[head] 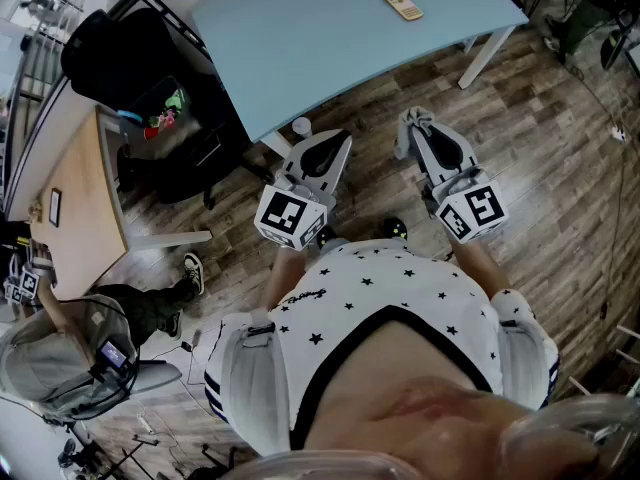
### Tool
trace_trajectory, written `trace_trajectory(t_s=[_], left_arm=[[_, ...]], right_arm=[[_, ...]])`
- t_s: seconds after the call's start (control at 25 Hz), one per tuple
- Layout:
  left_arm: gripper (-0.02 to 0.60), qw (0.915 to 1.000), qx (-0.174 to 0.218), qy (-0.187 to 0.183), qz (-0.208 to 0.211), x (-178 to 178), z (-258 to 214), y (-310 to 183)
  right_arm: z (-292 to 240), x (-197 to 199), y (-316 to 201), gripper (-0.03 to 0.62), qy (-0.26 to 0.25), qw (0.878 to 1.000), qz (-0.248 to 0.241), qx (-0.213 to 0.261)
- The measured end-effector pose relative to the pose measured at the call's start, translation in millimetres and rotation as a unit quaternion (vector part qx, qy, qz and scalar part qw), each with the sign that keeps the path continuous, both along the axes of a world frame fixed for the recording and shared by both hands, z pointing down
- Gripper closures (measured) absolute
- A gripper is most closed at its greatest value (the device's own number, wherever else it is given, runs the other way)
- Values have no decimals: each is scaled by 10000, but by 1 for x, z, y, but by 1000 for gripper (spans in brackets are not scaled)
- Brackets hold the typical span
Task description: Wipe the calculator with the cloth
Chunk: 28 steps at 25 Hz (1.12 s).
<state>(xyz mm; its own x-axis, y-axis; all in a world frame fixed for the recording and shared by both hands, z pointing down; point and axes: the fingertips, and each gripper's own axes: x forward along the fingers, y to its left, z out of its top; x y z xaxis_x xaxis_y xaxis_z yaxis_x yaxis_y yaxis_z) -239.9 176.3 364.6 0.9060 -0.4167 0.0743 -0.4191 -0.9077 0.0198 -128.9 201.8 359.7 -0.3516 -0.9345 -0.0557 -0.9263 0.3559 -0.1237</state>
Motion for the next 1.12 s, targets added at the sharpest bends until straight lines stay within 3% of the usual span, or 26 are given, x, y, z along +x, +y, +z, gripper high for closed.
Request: trace_trajectory(t_s=[0.36,1.12], left_arm=[[551,9999,26,-29,-155,6,-2,23],[551,9939,-15,-42,-1100,16,6,35]], right_arm=[[-1,8,18,560,-36,9999,-161,30],[-2,24,7,559,-186,9937,-1092,166]])
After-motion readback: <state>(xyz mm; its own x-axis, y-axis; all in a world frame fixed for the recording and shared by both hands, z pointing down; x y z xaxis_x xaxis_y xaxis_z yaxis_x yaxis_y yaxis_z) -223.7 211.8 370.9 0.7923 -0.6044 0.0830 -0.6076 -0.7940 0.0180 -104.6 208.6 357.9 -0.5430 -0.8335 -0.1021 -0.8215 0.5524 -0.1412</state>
